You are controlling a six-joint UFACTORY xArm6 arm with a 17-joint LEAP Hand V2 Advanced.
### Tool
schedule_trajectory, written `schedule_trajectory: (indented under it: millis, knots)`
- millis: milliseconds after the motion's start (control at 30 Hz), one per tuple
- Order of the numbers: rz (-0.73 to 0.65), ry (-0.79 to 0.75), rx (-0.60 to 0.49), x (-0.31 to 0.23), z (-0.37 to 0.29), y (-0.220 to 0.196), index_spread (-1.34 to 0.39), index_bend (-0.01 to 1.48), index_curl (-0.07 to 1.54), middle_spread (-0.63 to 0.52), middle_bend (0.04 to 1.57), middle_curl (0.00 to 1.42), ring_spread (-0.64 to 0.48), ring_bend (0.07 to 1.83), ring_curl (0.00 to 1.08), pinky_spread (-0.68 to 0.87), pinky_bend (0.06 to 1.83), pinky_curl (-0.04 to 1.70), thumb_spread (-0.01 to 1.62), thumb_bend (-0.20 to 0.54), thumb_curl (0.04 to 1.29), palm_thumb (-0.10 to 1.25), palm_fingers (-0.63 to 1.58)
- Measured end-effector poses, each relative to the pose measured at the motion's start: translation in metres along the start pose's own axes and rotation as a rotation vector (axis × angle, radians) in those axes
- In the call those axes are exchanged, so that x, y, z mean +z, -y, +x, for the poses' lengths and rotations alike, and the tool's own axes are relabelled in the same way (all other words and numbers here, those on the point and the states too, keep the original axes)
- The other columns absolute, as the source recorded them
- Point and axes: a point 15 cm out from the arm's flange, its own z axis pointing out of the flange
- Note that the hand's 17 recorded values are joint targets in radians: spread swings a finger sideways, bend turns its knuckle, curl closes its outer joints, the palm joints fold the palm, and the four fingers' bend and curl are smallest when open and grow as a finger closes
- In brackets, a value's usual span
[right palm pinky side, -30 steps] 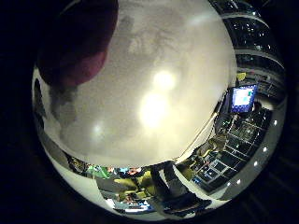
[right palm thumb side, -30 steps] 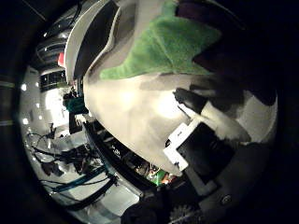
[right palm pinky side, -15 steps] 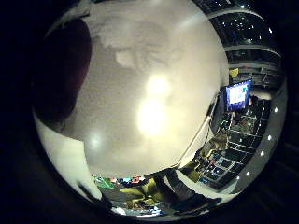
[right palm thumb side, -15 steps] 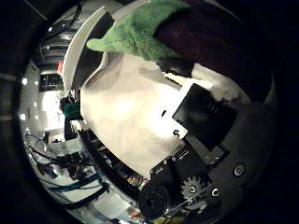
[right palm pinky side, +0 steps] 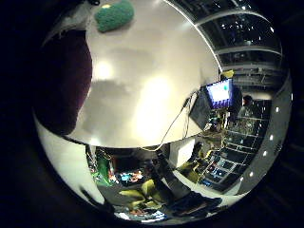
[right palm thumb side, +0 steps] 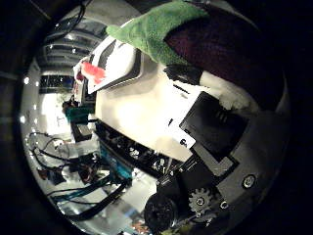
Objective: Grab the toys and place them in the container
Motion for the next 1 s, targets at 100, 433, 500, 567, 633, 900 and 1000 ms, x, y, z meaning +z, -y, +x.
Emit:
schedule_trajectory:
  millis: [100, 433, 500, 567, 633, 900, 1000]
  knots:
    - [0.069, 0.002, -0.053, -0.031, -0.049, 0.044, -0.31, 1.0, 0.9, -0.15, 1.3, 0.73, -0.22, 1.36, 0.64, -0.24, 1.27, 0.79, 1.03, -0.016, 0.39, 0.93, 1.11]
    - [0.131, 0.059, -0.146, -0.037, -0.182, 0.154, -0.31, 0.95, 0.93, -0.16, 1.3, 0.72, -0.23, 1.36, 0.65, -0.25, 1.21, 0.88, 1.04, -0.018, 0.4, 0.94, 1.07]
    - [0.15, 0.063, -0.145, -0.029, -0.19, 0.169, -0.32, 0.93, 0.92, -0.16, 1.29, 0.72, -0.23, 1.35, 0.64, -0.26, 1.19, 0.87, 1.04, -0.022, 0.39, 0.93, 1.06]
    - [0.151, 0.066, -0.15, -0.017, -0.197, 0.178, -0.33, 0.84, 0.9, -0.17, 1.25, 0.7, -0.25, 1.3, 0.62, -0.31, 1.12, 0.84, 1.04, -0.022, 0.39, 0.92, 1.05]
    - [0.14, 0.067, -0.153, -0.007, -0.199, 0.18, -0.37, 0.67, 0.86, -0.19, 1.16, 0.66, -0.27, 1.24, 0.59, -0.4, 1.04, 0.79, 1.05, -0.023, 0.38, 0.9, 0.86]
    - [0.062, 0.073, -0.206, 0.03, -0.219, 0.173, -0.52, 0.29, 0.54, -0.05, 0.44, 0.38, 0.04, 0.58, 0.32, 0.18, 0.77, 0.61, 1.02, -0.04, 0.35, 0.74, -0.18]
    - [0.037, 0.076, -0.255, 0.034, -0.237, 0.167, -0.52, 0.15, 0.44, 0.02, 0.3, 0.33, 0.14, 0.45, 0.27, 0.36, 0.67, 0.52, 1.0, -0.041, 0.33, 0.68, -0.13]
